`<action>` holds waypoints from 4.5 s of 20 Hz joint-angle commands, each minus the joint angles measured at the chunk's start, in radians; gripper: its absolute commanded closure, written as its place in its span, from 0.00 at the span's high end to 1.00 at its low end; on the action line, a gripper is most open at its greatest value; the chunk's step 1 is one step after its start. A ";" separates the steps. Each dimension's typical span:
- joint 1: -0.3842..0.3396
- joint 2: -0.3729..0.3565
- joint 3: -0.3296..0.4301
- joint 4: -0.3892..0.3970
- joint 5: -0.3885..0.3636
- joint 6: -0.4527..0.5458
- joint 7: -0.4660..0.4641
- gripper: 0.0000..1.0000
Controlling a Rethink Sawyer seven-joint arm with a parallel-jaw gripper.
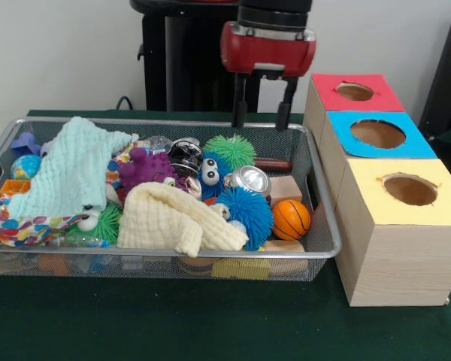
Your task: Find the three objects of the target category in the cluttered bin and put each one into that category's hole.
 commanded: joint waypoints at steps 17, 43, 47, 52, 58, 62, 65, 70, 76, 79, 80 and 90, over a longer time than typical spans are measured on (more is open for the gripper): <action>-0.320 0.102 0.433 -0.228 -0.219 0.387 -0.476 1.00; -0.404 0.242 0.541 -0.496 -0.313 0.570 -0.673 1.00; -0.412 0.256 0.549 -0.505 -0.320 0.570 -0.694 1.00; -0.416 0.278 0.557 -0.541 -0.322 0.591 -0.715 1.00; -0.420 0.285 0.565 -0.543 -0.323 0.597 -0.724 1.00; -0.424 0.285 0.570 -0.545 -0.330 0.601 -0.737 1.00; -0.427 0.289 0.574 -0.550 -0.336 0.606 -0.739 1.00; -0.430 0.292 0.580 -0.559 -0.341 0.617 -0.748 1.00; -0.436 0.296 0.583 -0.557 -0.343 0.616 -0.754 1.00; -0.438 0.298 0.584 -0.562 -0.343 0.622 -0.759 1.00; -0.439 0.298 0.584 -0.560 -0.342 0.622 -0.758 1.00; -0.441 0.303 0.579 -0.561 -0.339 0.618 -0.777 1.00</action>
